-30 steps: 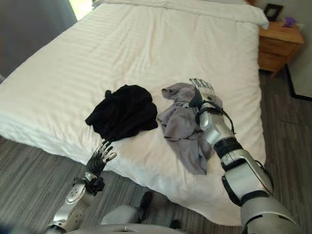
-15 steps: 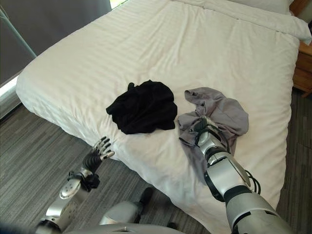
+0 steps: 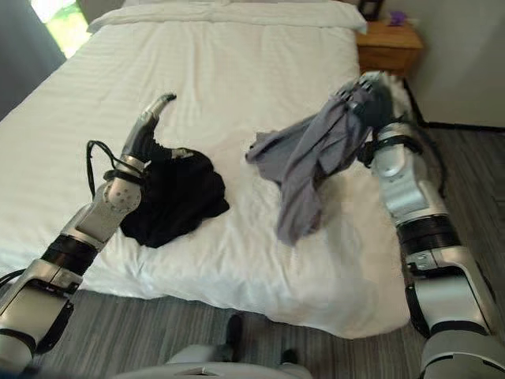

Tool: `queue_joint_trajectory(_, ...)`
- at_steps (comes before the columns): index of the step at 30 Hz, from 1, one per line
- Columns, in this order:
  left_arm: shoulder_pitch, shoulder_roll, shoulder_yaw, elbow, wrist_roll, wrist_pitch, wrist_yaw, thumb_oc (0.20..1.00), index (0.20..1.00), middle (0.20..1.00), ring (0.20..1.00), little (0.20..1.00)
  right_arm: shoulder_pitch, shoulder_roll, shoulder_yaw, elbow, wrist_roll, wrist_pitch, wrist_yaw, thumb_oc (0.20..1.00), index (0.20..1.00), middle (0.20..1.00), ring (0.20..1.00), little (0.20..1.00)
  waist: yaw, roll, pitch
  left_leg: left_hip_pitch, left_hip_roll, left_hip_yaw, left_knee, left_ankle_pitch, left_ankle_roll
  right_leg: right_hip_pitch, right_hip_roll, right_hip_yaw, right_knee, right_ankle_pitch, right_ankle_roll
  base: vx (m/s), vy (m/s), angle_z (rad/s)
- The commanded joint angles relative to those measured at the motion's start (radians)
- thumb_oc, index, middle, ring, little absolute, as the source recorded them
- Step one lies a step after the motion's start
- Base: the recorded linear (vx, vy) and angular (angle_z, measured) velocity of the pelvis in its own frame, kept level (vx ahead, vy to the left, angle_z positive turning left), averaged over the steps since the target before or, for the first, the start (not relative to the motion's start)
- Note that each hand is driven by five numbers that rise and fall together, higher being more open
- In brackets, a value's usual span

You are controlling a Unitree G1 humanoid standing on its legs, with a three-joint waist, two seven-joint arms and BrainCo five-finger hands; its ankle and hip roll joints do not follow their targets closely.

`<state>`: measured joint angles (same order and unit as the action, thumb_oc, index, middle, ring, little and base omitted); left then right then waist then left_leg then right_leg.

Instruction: Pick up bed clothes into laundry basket.

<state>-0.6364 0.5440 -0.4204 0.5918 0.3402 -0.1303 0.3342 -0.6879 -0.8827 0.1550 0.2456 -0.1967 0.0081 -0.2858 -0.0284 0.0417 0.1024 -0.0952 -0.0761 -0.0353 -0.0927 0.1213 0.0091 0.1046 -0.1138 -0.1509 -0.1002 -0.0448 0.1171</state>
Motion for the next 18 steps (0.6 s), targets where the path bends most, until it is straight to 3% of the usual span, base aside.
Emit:
queue_joint_trajectory(1,-0.026,-0.08,-0.03,0.293,0.125,0.096,0.025,1.0,1.0,1.0,1.0,1.0,0.012,-0.089,-0.086,-0.092,-0.003,-0.088,-0.052,0.2,0.2,0.2,0.2,0.2,0.004,-0.039,-0.039,0.077,0.084,0.063,0.005,-0.121,-0.064,-0.045,-0.086,0.002,0.013,0.118,0.059,0.02,0.05,-0.24)
queue_joint_trajectory(2,-0.033,-0.088,-0.035,0.308,0.126,0.092,0.03,1.0,1.0,1.0,1.0,1.0,0.021,-0.092,-0.092,-0.097,-0.002,-0.087,-0.05,0.2,0.2,0.2,0.2,0.2,0.008,-0.038,-0.041,0.077,0.083,0.064,0.005,-0.122,-0.064,-0.045,-0.087,0.002,0.013,0.118,0.06,0.04,0.065,-0.45)
queue_joint_trajectory(3,-0.018,-0.141,-0.05,0.521,0.142,0.133,0.01,1.0,1.0,1.0,1.0,1.0,0.064,-0.124,-0.137,-0.154,0.025,-0.108,-0.042,0.2,0.2,0.2,0.2,0.2,-0.026,-0.037,-0.043,0.087,0.085,0.081,0.005,-0.128,-0.061,-0.05,-0.089,0.019,0.013,0.123,0.062,0.04,0.06,-0.54)
queue_joint_trajectory(4,-0.009,-0.165,-0.046,0.613,0.142,0.144,-0.003,1.0,1.0,1.0,1.0,1.0,0.096,-0.141,-0.165,-0.184,0.036,-0.116,-0.034,0.2,0.2,0.2,0.2,0.2,-0.038,-0.037,-0.044,0.092,0.086,0.09,0.005,-0.131,-0.06,-0.052,-0.089,0.027,0.013,0.126,0.063,0.04,0.06,-0.44)
queue_joint_trajectory(6,0.009,-0.19,-0.04,0.698,0.144,0.155,-0.024,1.0,1.0,1.0,1.0,1.0,0.142,-0.156,-0.199,-0.214,0.044,-0.126,-0.027,0.2,0.2,0.2,0.2,0.2,-0.049,-0.034,-0.045,0.1,0.087,0.101,0.005,-0.135,-0.058,-0.054,-0.088,0.038,0.013,0.13,0.064,0.03,0.053,-0.25)
queue_joint_trajectory(8,0.147,-0.211,0.021,0.877,0.147,0.178,-0.128,1.0,1.0,1.0,1.0,1.0,0.256,-0.168,-0.291,-0.3,0.065,-0.141,0.003,0.2,0.2,0.2,0.2,0.2,-0.09,-0.026,-0.053,0.122,0.093,0.14,0.005,-0.145,-0.055,-0.062,-0.091,0.068,0.014,0.139,0.069,0.06,0.09,-0.43)
queue_joint_trajectory(10,0.187,-0.204,0.028,0.899,0.161,0.175,-0.158,1.0,1.0,1.0,1.0,1.0,0.275,-0.162,-0.305,-0.312,0.071,-0.144,0.007,0.2,0.2,0.2,0.2,0.2,-0.092,-0.023,-0.056,0.128,0.094,0.148,0.005,-0.147,-0.054,-0.063,-0.091,0.075,0.015,0.141,0.069,0.04,0.038,-0.55)
queue_joint_trajectory(11,0.227,-0.19,0.034,0.908,0.182,0.166,-0.196,0.507,0.507,0.507,0.507,0.507,0.305,-0.16,-0.335,-0.337,0.08,-0.147,0.017,0.2,0.2,0.2,0.2,0.2,-0.097,-0.019,-0.059,0.133,0.097,0.158,0.005,-0.149,-0.054,-0.064,-0.091,0.083,0.016,0.144,0.069,0.06,0.048,-0.39)
queue_joint_trajectory(12,0.28,-0.156,0.038,0.9,0.204,0.148,-0.231,0.2,0.2,0.2,0.2,0.2,0.34,-0.161,-0.37,-0.352,0.089,-0.151,0.026,0.2,0.2,0.2,0.2,0.2,-0.099,-0.01,-0.062,0.14,0.099,0.168,0.005,-0.152,-0.054,-0.065,-0.092,0.087,0.017,0.147,0.069,0.04,0.037,-0.22)
queue_joint_trajectory(16,0.3,-0.074,0.038,0.873,0.223,0.128,-0.247,0.2,0.2,0.2,0.2,0.2,0.362,-0.176,-0.39,-0.356,0.093,-0.164,0.029,0.2,0.2,0.2,0.2,0.2,-0.097,-0.003,-0.066,0.146,0.1,0.183,0.005,-0.152,-0.054,-0.074,-0.091,0.1,0.015,0.156,0.072,0.01,0.031,-0.25)
queue_joint_trajectory(17,0.255,0.008,0.032,0.846,0.228,0.116,-0.238,0.2,0.2,0.2,0.2,0.2,0.359,-0.187,-0.389,-0.358,0.105,-0.176,0.022,0.2,0.2,0.2,0.2,0.2,-0.096,0.002,-0.07,0.144,0.101,0.189,0.005,-0.151,-0.056,-0.079,-0.091,0.106,0.014,0.162,0.075,0.0,0.028,-0.11)
queue_joint_trajectory(18,0.146,0.146,0.022,0.795,0.199,0.103,-0.196,0.2,0.2,0.2,0.2,0.2,0.364,-0.205,-0.401,-0.352,0.124,-0.191,0.004,0.2,0.2,0.2,0.2,0.2,-0.095,0.003,-0.069,0.144,0.102,0.186,0.005,-0.154,-0.057,-0.075,-0.091,0.102,0.015,0.158,0.078,-0.02,0.025,-0.05)
